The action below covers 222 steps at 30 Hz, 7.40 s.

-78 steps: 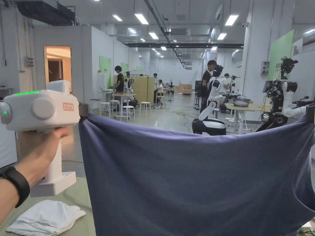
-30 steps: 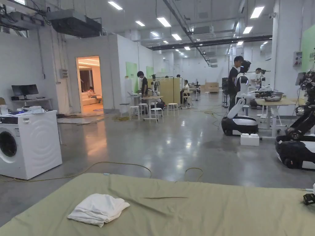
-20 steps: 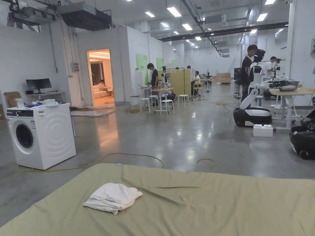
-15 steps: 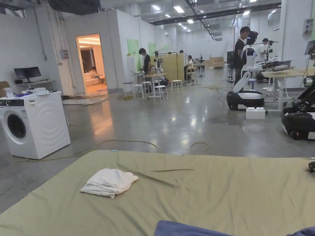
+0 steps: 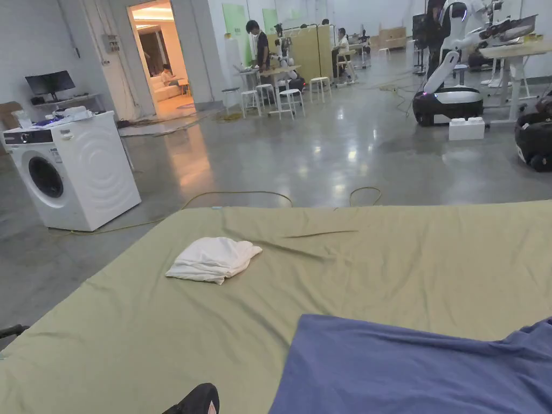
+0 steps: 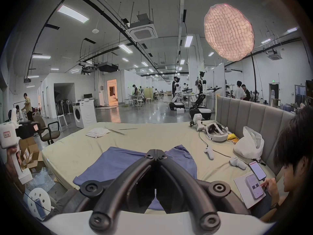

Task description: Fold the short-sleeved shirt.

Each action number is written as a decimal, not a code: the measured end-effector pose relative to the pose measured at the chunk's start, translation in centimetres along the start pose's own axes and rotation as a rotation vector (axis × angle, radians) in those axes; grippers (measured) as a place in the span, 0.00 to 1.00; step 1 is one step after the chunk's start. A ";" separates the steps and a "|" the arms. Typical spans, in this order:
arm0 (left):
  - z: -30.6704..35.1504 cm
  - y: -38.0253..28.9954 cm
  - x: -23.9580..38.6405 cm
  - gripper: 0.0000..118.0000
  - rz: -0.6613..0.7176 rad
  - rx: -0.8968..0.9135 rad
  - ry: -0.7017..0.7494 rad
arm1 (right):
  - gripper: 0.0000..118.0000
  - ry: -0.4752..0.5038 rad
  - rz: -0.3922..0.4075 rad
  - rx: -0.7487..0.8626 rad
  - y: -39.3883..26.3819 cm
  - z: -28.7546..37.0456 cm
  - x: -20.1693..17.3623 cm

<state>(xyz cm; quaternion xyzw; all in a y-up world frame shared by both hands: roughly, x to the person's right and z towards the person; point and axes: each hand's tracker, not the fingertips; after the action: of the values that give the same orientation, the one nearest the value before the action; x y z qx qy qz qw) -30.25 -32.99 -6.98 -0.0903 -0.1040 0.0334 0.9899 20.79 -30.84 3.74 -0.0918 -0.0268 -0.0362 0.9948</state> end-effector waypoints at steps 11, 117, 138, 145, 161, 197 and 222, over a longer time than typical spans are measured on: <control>-14.2 -18.1 -8.1 0.84 0.004 -0.669 -0.035 | 0.00 -0.060 -0.070 -0.147 -3.6 -0.5 2.5; -21.9 -9.1 -2.7 0.69 0.198 -0.433 -0.142 | 0.00 0.033 -0.167 -0.071 -2.5 -3.0 3.0; -33.6 -17.0 -0.8 0.15 -0.083 -0.808 0.117 | 0.31 -0.186 -0.323 -0.499 -9.0 -13.2 10.7; -36.5 -16.8 -2.2 0.15 -0.122 -0.894 0.089 | 0.71 -0.294 -0.362 -0.718 -17.6 -27.7 16.5; -33.5 -15.8 -4.0 0.09 -0.008 -0.772 0.093 | 0.03 -0.326 0.072 -0.755 -16.8 -30.6 10.5; -0.1 4.0 2.8 0.83 -0.138 0.204 0.067 | 0.77 -0.067 -0.133 -0.021 -0.3 -3.2 4.3; 1.3 7.8 6.0 0.00 -0.112 0.194 0.012 | 0.00 0.058 0.064 0.157 2.5 -0.8 -0.7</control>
<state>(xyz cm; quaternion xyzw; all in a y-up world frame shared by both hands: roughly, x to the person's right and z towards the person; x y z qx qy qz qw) -25.08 -24.61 -5.97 0.0119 -0.0993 -0.0124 0.9949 20.34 -28.49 2.49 -0.0134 0.0025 -0.0047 0.9999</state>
